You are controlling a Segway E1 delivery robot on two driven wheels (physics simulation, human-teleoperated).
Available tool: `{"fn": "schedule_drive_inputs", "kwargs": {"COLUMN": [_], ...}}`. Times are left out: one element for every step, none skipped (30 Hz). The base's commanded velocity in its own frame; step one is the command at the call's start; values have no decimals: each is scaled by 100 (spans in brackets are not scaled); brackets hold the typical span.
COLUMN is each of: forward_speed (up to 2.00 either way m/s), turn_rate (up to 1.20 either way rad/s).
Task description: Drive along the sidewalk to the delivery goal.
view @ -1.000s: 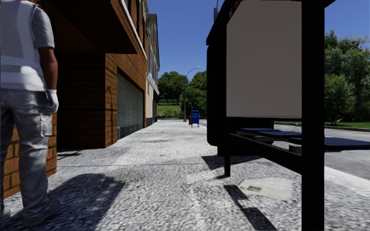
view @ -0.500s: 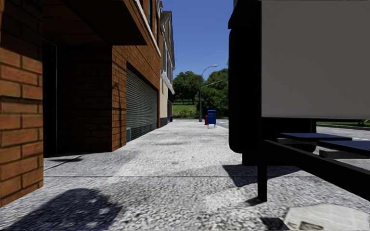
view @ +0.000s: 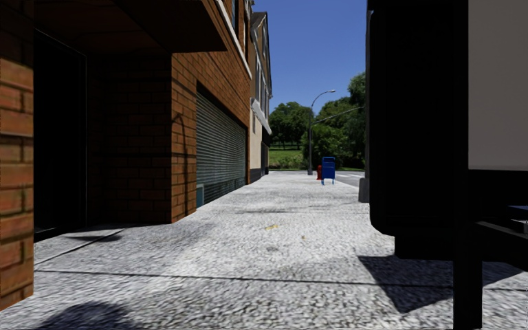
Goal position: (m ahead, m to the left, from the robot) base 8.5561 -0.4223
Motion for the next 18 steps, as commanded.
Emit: {"fn": "schedule_drive_inputs", "kwargs": {"forward_speed": [142,143,143,144,144,145,146,147,150,150,150,150,150,150,150,151,152,152], "turn_rate": [0,0,0,0,0,0,0,0,0,0,0,0,0,0,0,0,0,0]}}
